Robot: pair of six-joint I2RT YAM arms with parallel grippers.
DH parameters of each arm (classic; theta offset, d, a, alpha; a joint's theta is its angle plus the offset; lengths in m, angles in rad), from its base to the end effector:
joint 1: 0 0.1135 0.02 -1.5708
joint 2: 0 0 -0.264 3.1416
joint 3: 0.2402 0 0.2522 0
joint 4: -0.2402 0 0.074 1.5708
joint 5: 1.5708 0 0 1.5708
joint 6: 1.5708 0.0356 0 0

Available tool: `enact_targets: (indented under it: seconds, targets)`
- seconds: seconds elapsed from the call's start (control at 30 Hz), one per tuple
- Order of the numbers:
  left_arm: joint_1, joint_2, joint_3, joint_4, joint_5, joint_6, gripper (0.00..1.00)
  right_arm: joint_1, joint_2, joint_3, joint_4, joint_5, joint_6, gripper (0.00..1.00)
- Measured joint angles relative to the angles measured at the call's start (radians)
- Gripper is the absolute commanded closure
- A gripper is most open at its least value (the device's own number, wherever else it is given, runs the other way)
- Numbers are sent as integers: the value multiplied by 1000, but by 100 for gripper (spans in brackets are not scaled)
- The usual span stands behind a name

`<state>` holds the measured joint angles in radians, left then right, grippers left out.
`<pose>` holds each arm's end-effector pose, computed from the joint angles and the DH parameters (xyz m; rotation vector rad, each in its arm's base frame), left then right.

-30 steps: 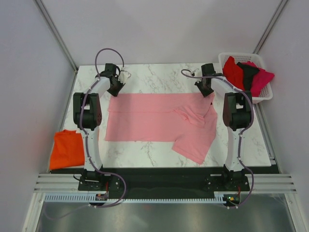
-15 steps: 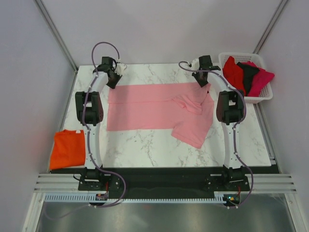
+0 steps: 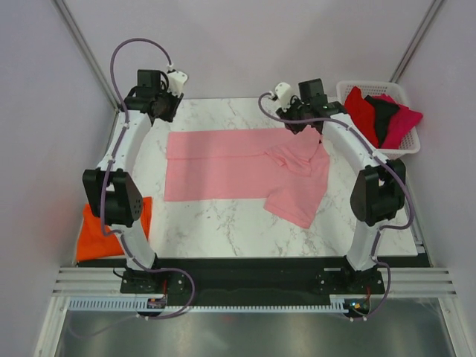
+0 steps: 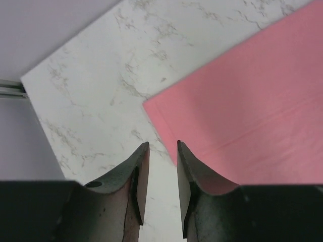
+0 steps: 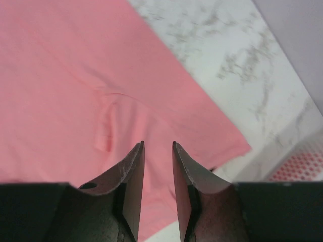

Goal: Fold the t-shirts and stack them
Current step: Fold the tshirt

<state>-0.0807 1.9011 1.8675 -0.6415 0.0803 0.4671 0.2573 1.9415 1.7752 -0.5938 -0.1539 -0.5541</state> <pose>0.4363 -0.0382 0.3465 0.6491 2.1501 0.1186 0.4302 0.1188 0.3030 -0.9855 2.1002 0.0297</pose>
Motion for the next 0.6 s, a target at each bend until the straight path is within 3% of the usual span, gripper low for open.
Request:
enact_targets:
  seconds: [0.1,0.27,0.6]
  targets:
    - [-4,-50,-124,8,46,-20,74,72,-36,-55,-2,-78,-16,66]
    - [-4,-43,-366,-31,109,-54,89,118,39,-113,-50,-126,-22,67]
    - [-5,-43,-533,-59,163,-86,83,113,135,-104,-90,-100,-27,66]
